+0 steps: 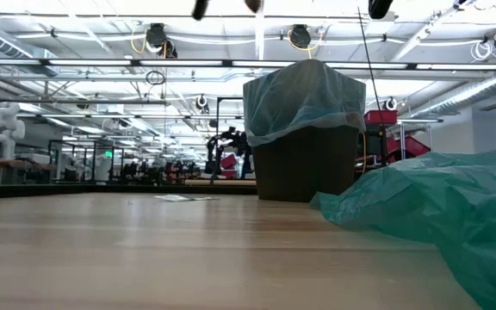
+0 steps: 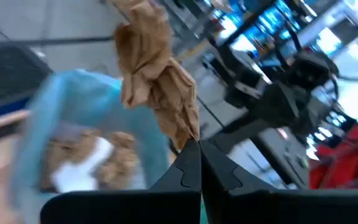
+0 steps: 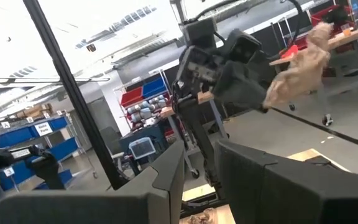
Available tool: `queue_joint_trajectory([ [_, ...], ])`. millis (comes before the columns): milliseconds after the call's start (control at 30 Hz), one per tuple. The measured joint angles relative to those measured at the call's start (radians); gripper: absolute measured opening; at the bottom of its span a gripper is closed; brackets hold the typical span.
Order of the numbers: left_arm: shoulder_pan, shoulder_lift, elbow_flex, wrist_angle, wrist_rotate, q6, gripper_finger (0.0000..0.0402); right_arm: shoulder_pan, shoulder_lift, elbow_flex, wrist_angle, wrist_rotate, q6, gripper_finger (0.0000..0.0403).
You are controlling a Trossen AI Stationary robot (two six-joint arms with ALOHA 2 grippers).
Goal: Place trash/remove bag and relplace
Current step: Put the brown napkin into the black trash bin
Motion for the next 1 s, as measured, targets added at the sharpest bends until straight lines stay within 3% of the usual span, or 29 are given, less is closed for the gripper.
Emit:
queue_joint_trajectory([
  [333, -0.044, 0.275, 0.08, -0.002, 0.098, 0.004, 0.0, 0.0, 0.0, 0.0, 0.019, 0.002, 0.0, 0.0084],
  [567, -0.039, 0.384, 0.132, 0.011, 0.138, 0.01, 0.0005, 0.0, 0.0, 0.0, 0.03, 0.002, 0.0, 0.0084],
  [733, -0.039, 0.398, 0.156, 0.01, 0.163, 0.106, 0.0046, 0.0, 0.0, 0.0, 0.03, 0.002, -0.004, 0.0084],
  [1000, -0.033, 0.395, 0.203, 0.003, 0.176, 0.114, 0.014, 0.0, 0.001, 0.0, 0.028, 0.002, -0.011, 0.0084],
])
